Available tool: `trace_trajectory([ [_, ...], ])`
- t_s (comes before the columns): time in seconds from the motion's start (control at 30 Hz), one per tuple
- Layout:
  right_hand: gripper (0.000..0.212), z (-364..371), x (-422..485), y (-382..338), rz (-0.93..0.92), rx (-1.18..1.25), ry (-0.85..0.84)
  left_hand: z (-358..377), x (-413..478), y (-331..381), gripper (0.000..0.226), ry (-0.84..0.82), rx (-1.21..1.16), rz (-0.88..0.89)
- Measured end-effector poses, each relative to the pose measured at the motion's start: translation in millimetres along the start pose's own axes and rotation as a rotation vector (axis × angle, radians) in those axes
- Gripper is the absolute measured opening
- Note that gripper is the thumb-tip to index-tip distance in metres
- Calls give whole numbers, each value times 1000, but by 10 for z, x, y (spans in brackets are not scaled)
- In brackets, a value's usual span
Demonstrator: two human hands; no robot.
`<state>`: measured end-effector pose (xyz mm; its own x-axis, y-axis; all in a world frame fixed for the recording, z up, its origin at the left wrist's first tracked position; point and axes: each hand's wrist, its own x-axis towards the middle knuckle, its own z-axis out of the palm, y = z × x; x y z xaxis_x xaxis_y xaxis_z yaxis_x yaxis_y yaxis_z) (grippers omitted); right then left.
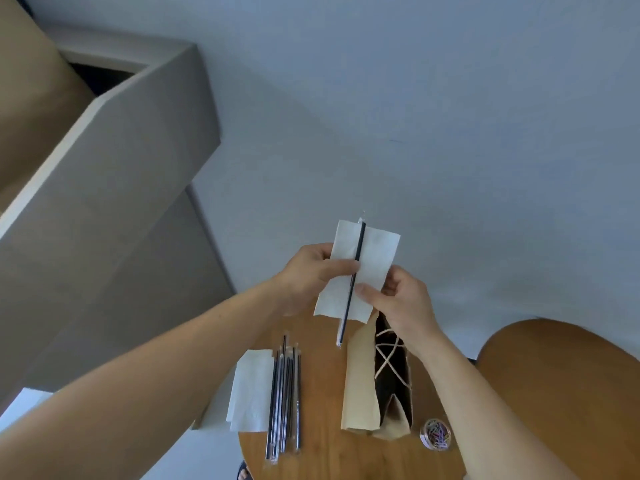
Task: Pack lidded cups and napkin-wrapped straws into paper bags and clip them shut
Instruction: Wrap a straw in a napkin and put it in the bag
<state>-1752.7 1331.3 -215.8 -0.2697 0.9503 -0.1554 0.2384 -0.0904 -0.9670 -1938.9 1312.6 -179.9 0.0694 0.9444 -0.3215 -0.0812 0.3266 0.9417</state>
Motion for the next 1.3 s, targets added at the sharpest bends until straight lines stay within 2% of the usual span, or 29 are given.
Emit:
trace_trajectory([
  [0.1,19,-231,-7,-96,-51,-47,-39,252,54,150,23,-70,36,9],
  [0.23,13,-472,1,-76,-78,-81,5,534,145,160,21,-91,14,-7],
  [0.33,11,-642,44,-20,-85,-168,147,640,232,83,27,-34,89,0],
  [0.4,10,-780,121,36,-45,-147,319,613,255,-53,41,40,288,-6],
  [0.43,8,-846,160,72,-28,-136,384,576,244,-156,49,37,477,-48],
  [0.5,12,-911,228,163,-6,-136,458,525,195,-424,60,-163,828,-243],
  [0.57,18,-853,275,273,31,-165,471,571,119,-741,60,-406,1009,-467],
  [0.6,19,-785,290,343,49,-191,456,632,82,-881,59,-439,1056,-521],
  [0.63,21,-701,298,411,68,-219,431,704,60,-996,61,-404,1078,-535],
  [0.67,23,-611,298,472,89,-248,399,771,61,-1098,61,-326,1084,-512],
  [0.77,24,-376,276,576,129,-342,319,862,82,-1252,38,-111,1019,-434],
  [0.9,24,-138,201,647,175,-437,198,773,81,-1315,36,-78,748,-607],
  [1.07,11,-43,-43,857,290,-634,20,710,116,-1300,27,56,422,-677],
  [1.2,6,-171,-211,1072,357,-808,-63,654,82,-1316,25,38,379,-636],
  [1.3,10,-110,-256,1243,457,-852,-175,698,63,-1390,26,24,381,-631],
])
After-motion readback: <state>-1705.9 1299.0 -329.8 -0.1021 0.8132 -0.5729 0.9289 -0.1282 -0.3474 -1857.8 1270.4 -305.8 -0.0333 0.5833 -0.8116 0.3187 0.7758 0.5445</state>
